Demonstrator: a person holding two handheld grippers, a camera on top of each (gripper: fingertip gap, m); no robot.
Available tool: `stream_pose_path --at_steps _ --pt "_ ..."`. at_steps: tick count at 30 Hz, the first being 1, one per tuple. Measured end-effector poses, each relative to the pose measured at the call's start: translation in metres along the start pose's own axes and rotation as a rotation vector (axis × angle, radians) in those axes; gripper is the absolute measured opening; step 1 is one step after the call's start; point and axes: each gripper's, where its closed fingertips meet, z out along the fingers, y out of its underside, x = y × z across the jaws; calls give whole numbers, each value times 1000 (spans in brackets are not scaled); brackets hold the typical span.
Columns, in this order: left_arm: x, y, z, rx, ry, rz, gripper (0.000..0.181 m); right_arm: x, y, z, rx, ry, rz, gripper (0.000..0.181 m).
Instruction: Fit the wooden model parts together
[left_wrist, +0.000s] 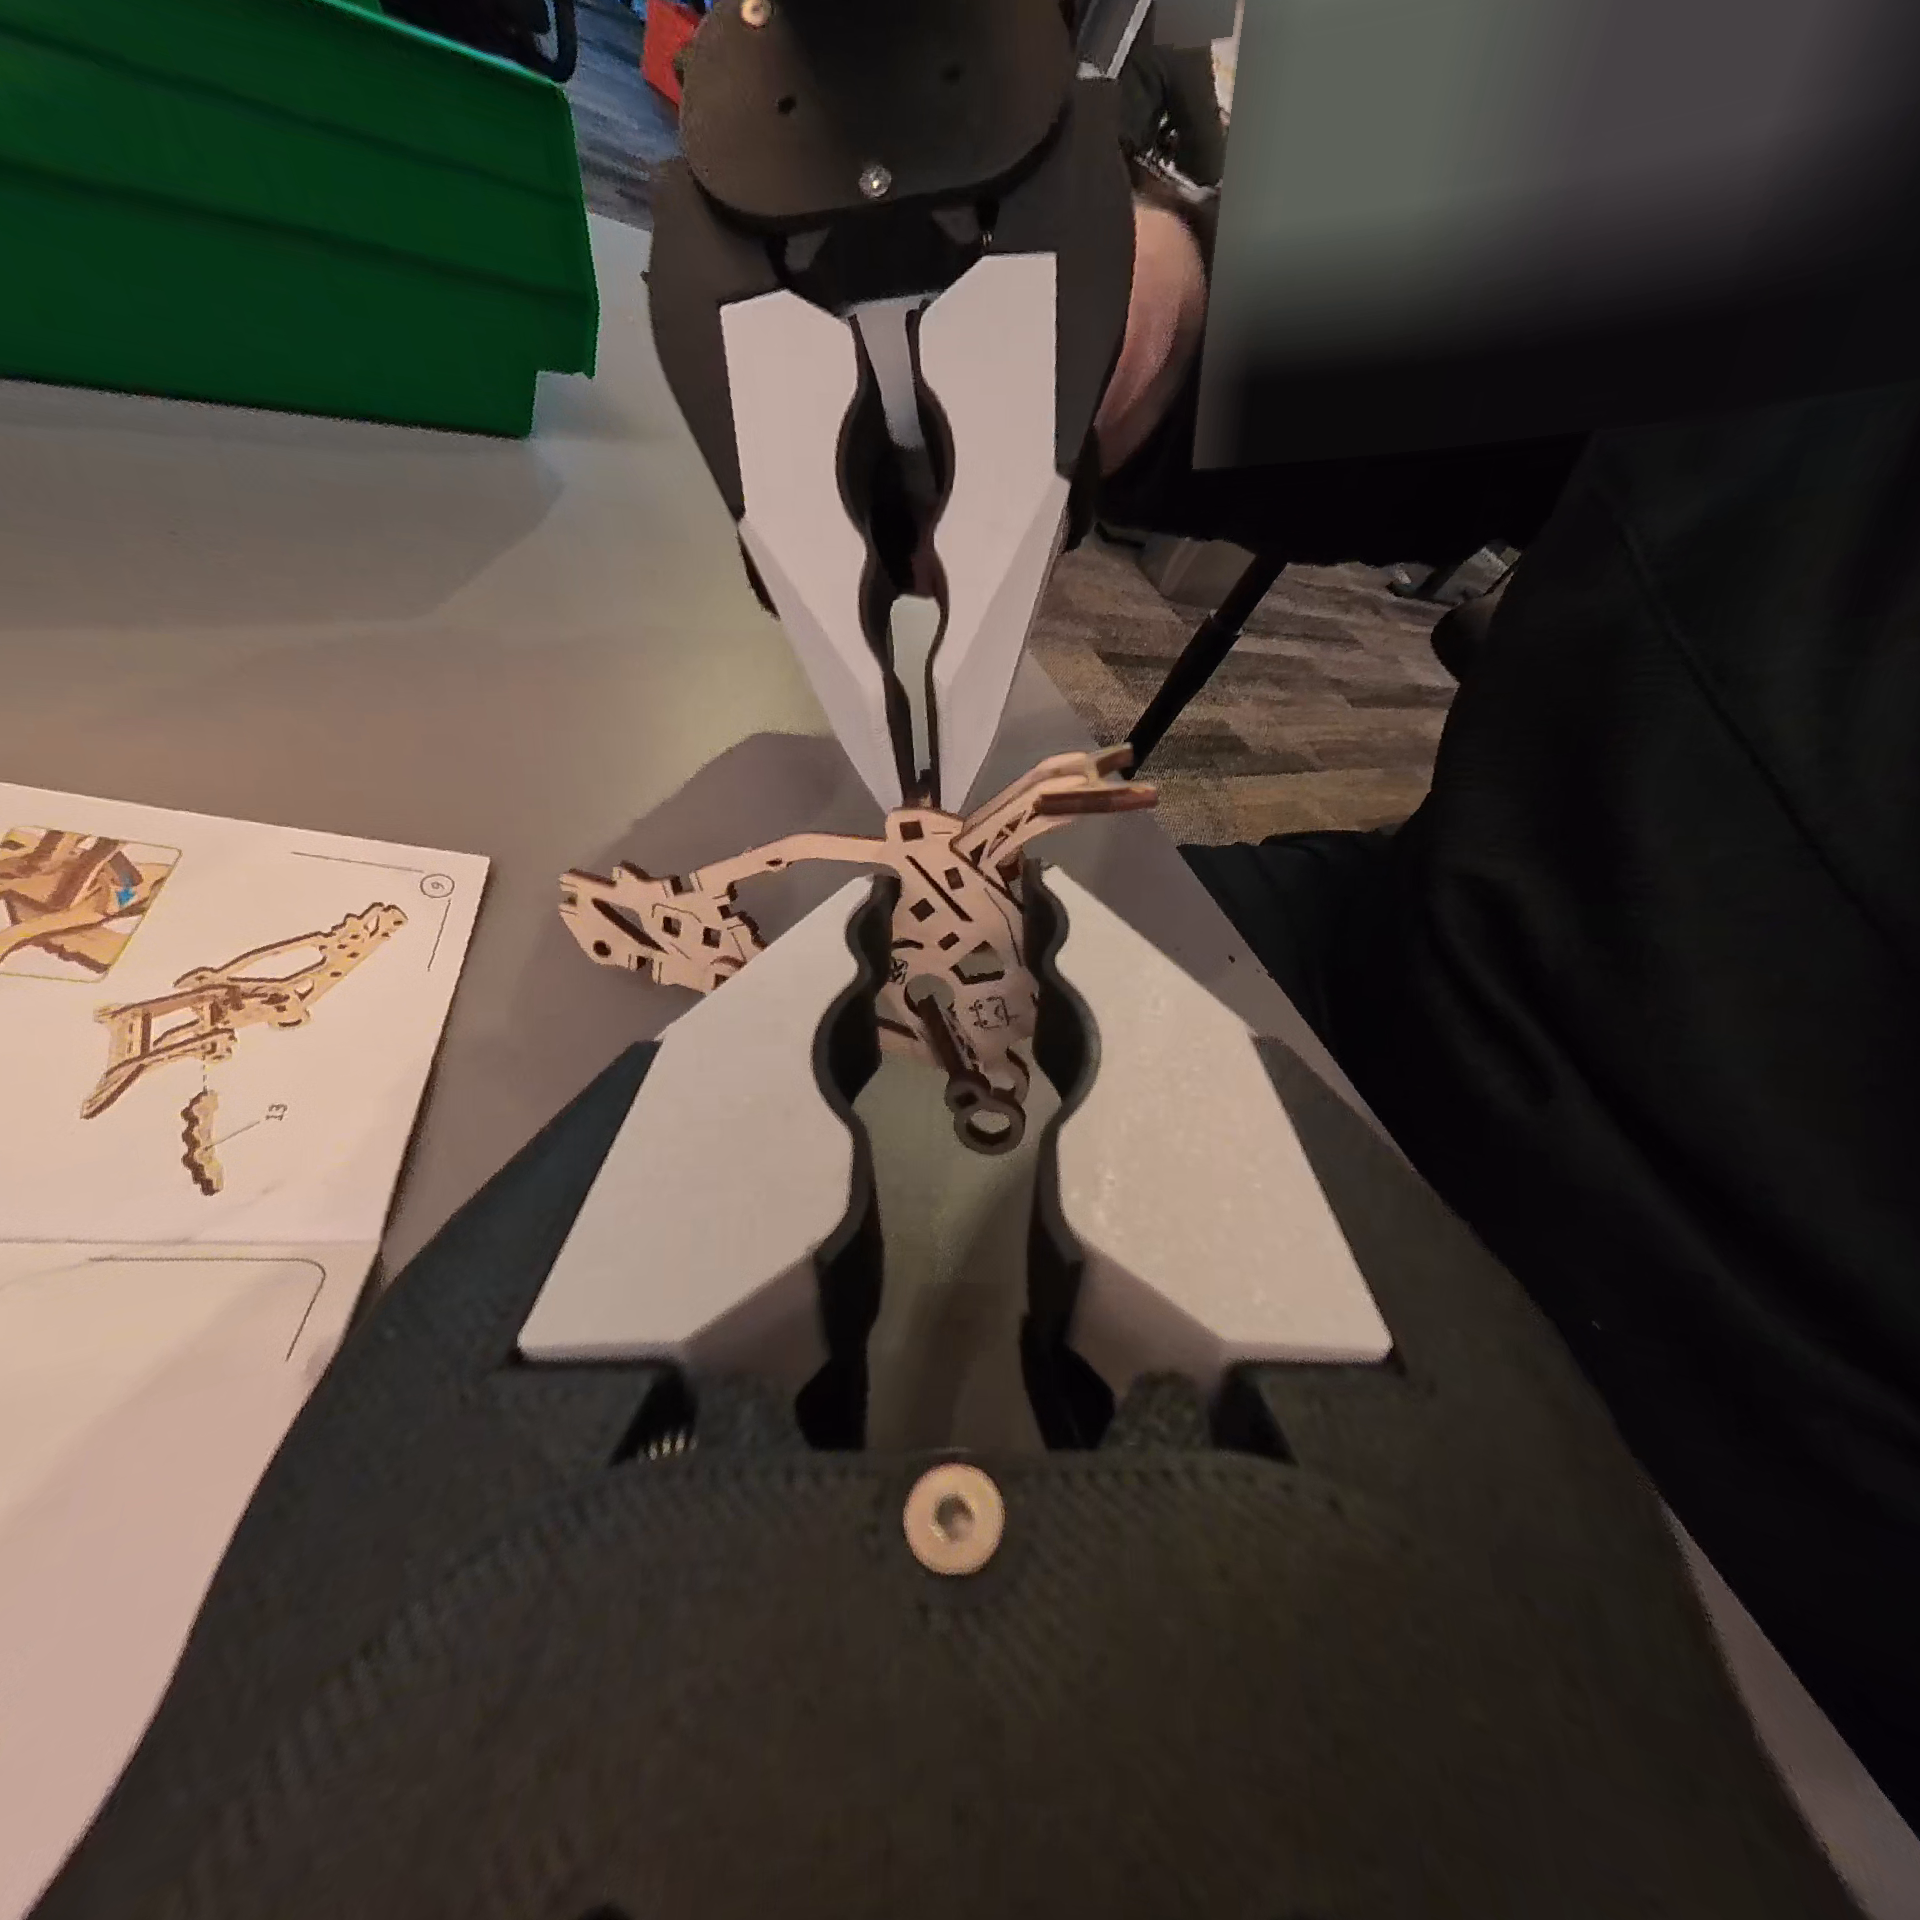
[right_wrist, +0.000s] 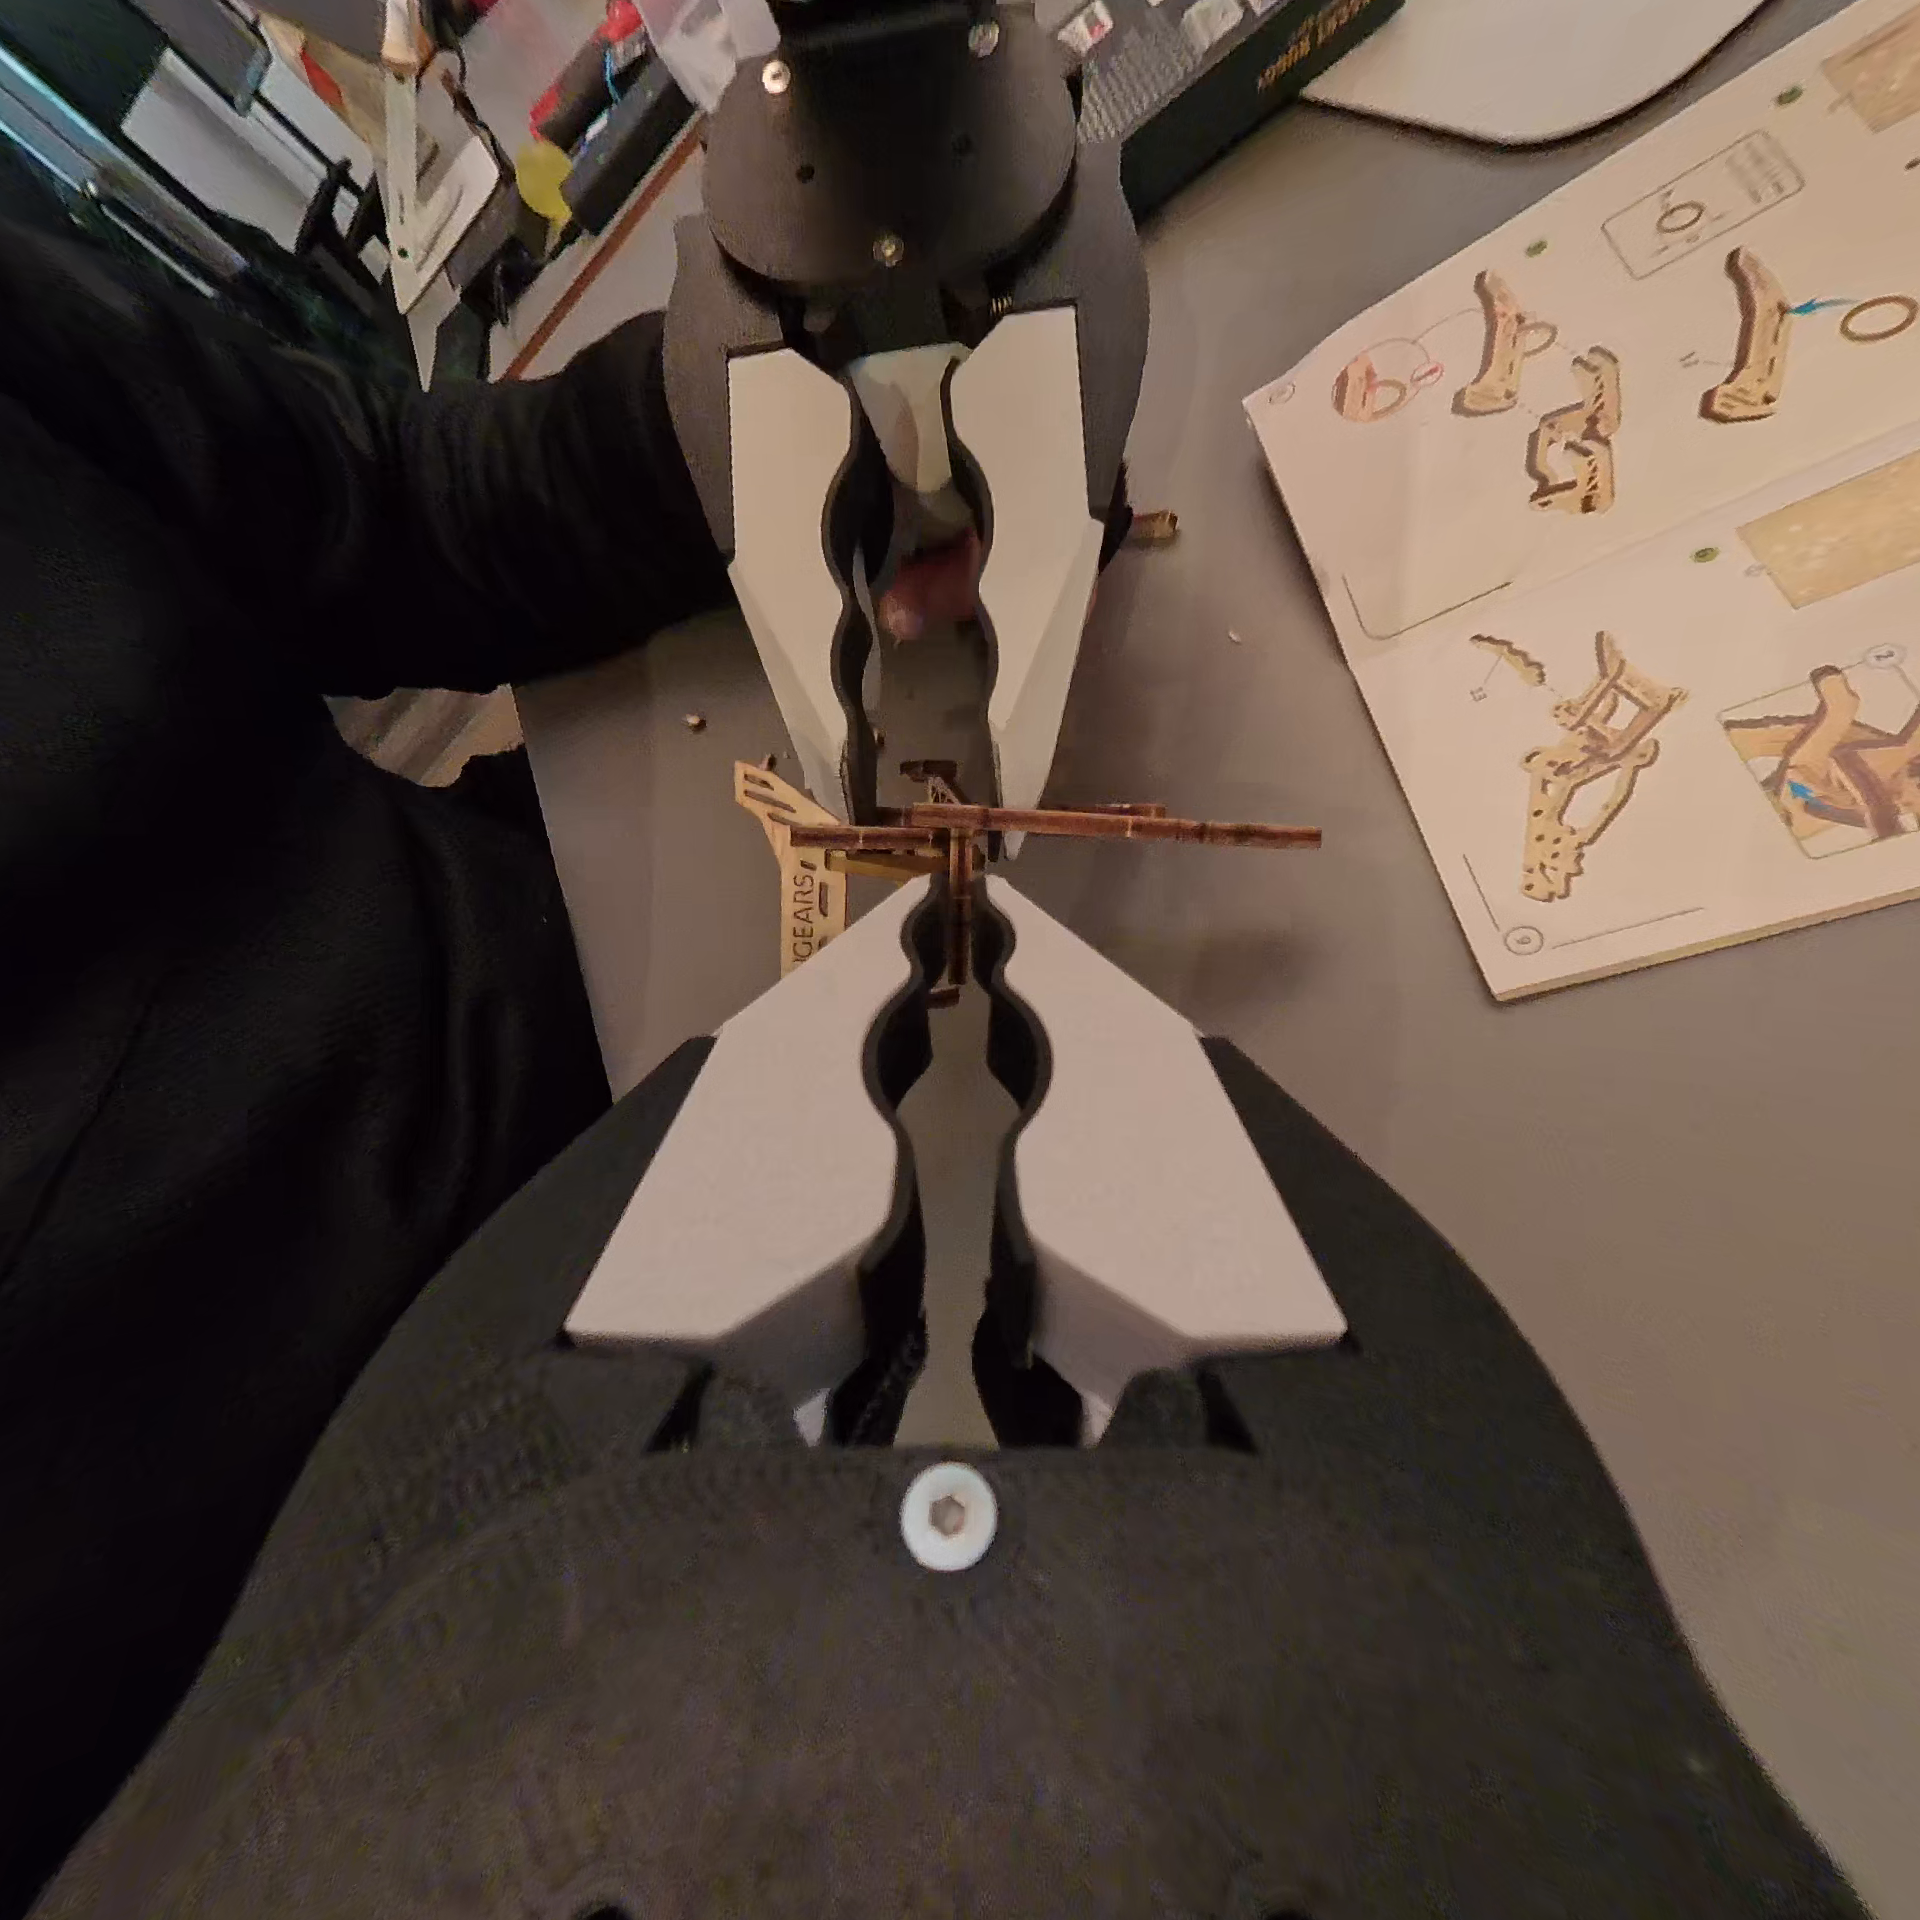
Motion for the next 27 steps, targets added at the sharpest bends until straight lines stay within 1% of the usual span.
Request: stream_pose_path --at_steps 4,10,15,18,23,25,27 --pt "1 -7 -4 46 17 -17 22 -2 -6 -2 39 8 5 0" --pt "1 -19 -10 121 25 -40 22 -5 -13 -6 131 -39 75 0" --pt "-1 -30 -15 200 37 -75 21 -6 -24 -10 281 -78 156 0" --pt "-2 -33 -17 227 37 -89 21 -5 -27 -11 329 -80 183 0" --pt "-4 -40 -23 280 43 -108 20 -2 -26 -13 336 -22 149 0" --pt "-7 -40 -25 287 33 -114 20 -1 -24 -13 315 -2 137 0" --pt "-8 -38 -27 269 20 -103 20 8 -17 -13 269 82 97 0"
